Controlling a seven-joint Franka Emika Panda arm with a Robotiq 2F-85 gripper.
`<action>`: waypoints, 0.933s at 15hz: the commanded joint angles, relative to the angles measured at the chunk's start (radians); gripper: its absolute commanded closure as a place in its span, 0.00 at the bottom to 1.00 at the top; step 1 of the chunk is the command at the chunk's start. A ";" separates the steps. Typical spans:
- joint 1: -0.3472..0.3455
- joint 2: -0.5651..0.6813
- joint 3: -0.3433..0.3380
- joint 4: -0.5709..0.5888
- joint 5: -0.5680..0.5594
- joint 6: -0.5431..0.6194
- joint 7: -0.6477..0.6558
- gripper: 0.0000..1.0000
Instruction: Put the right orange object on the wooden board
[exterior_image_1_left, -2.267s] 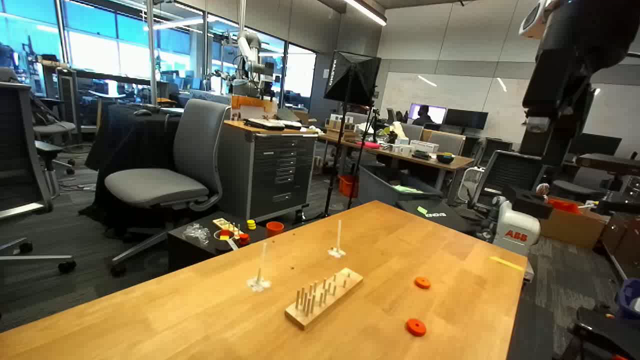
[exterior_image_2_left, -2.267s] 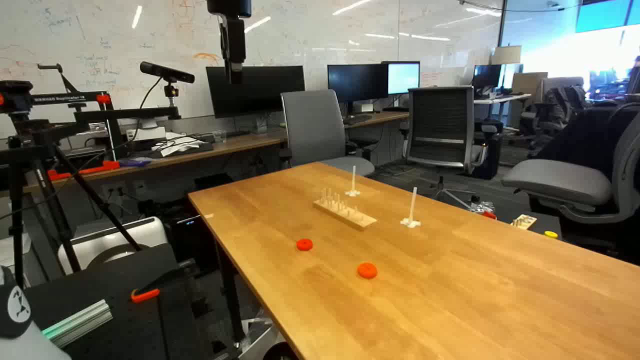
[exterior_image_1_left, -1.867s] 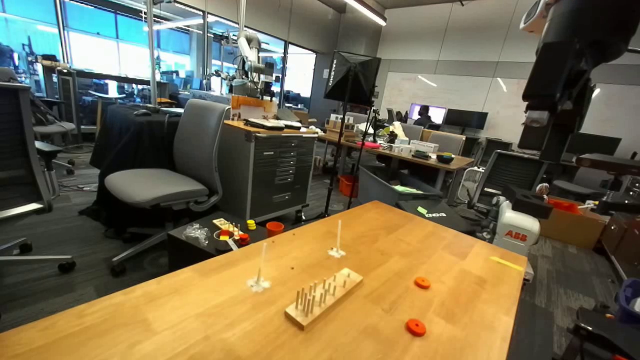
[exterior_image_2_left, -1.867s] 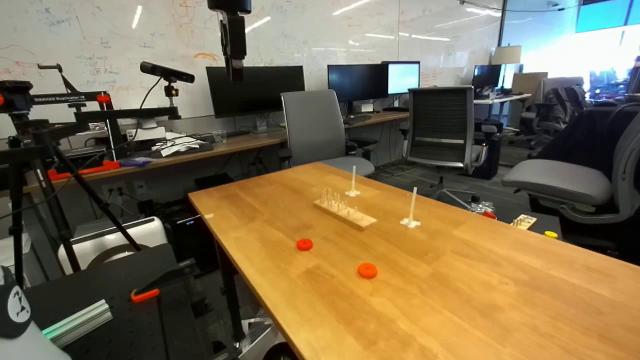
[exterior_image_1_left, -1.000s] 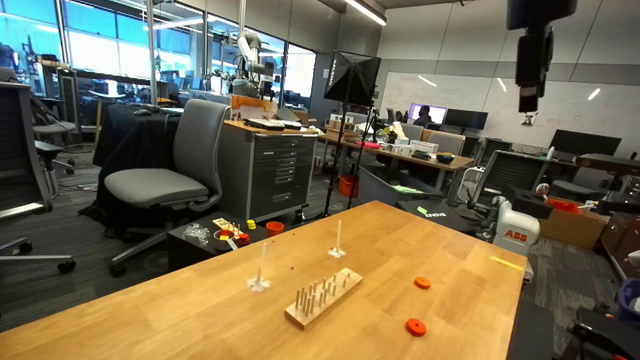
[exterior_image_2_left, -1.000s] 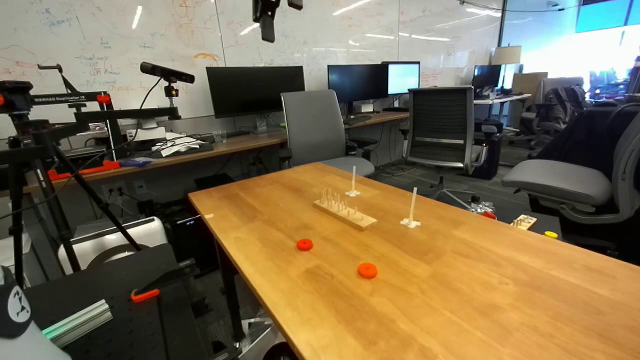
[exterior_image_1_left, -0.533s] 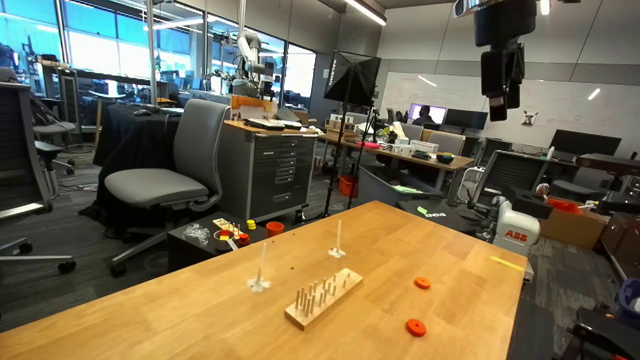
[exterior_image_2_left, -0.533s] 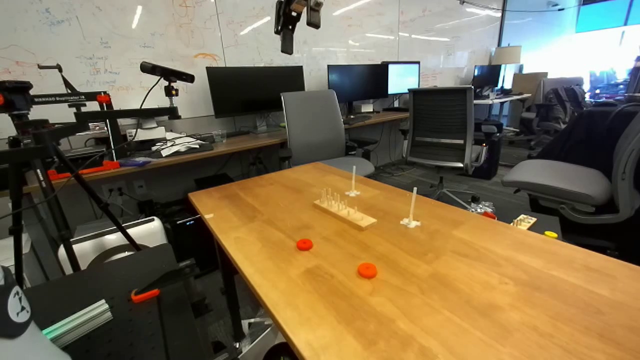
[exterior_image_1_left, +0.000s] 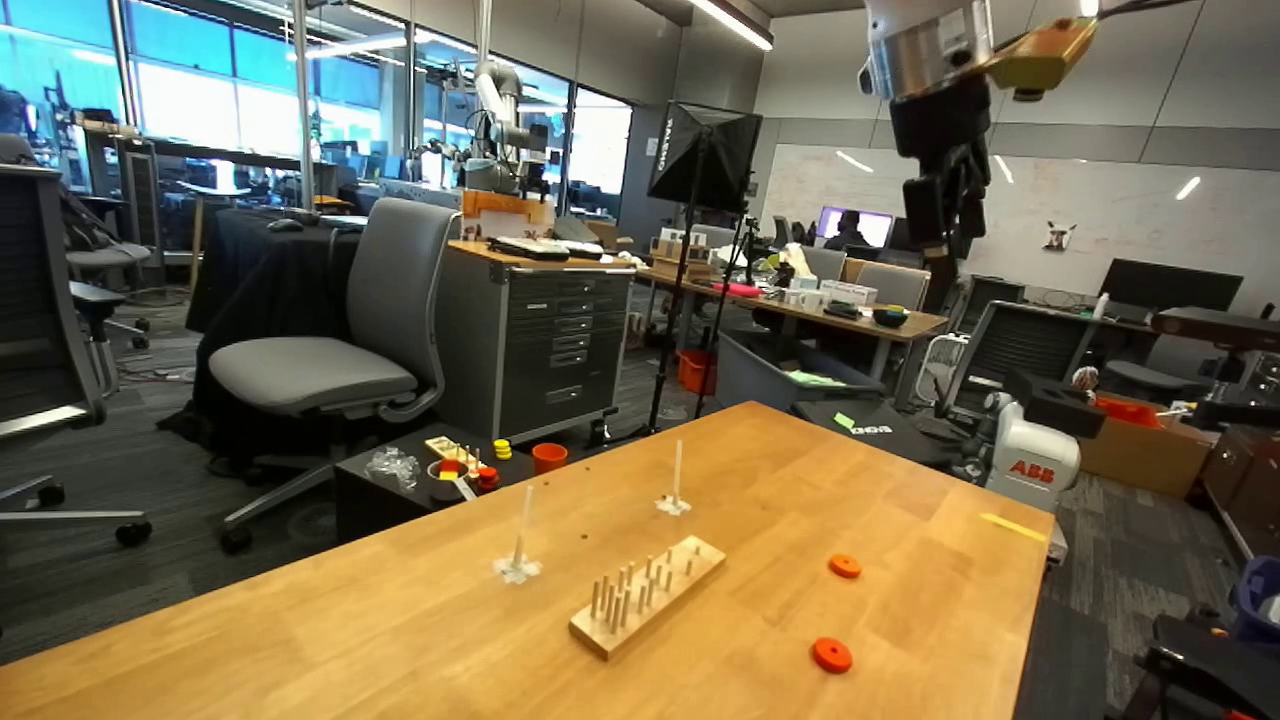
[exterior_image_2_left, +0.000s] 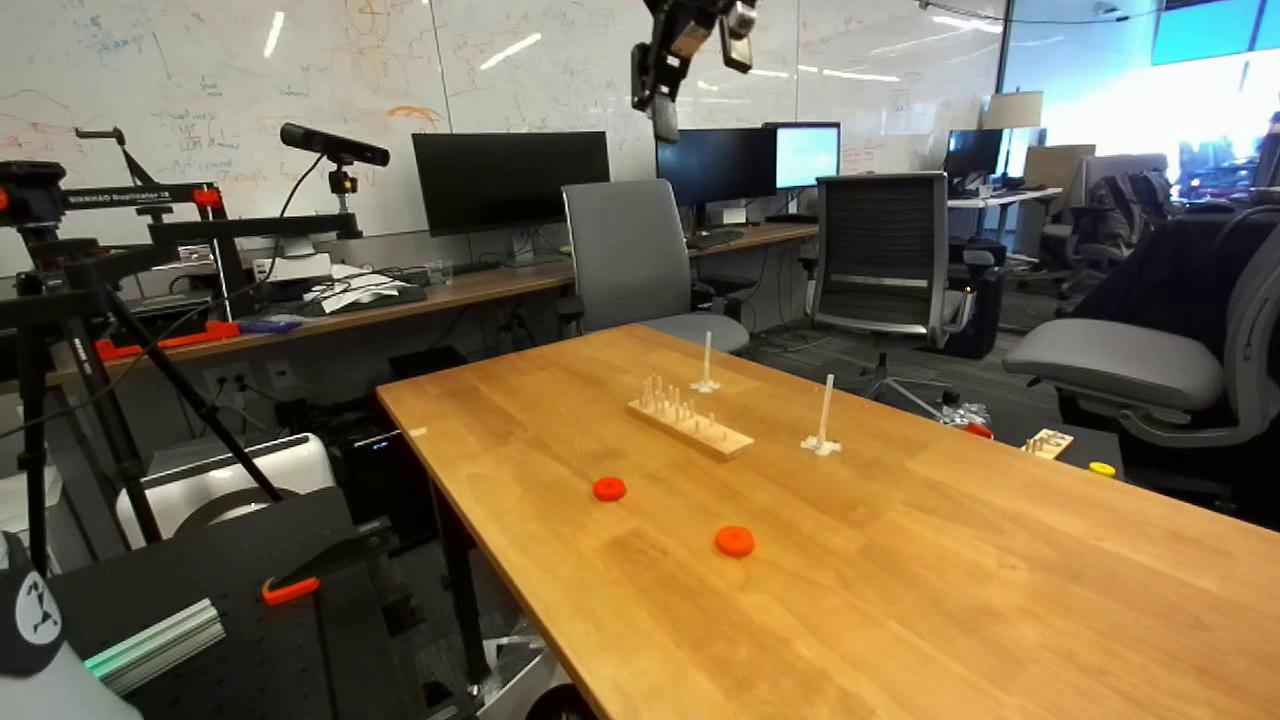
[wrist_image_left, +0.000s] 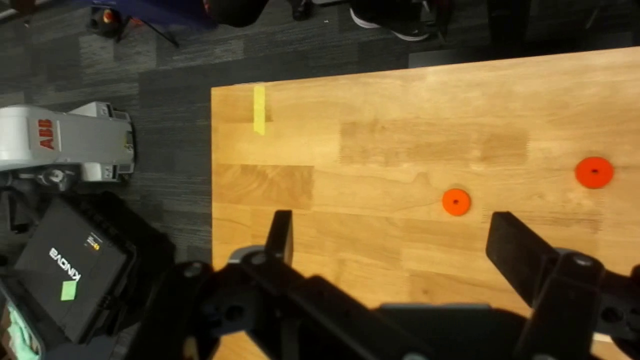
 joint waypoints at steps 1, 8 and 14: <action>-0.001 0.113 -0.050 0.056 -0.070 -0.041 -0.050 0.00; 0.021 0.157 -0.071 0.063 -0.110 -0.157 -0.098 0.00; -0.013 0.253 -0.067 0.105 0.108 0.028 -0.249 0.00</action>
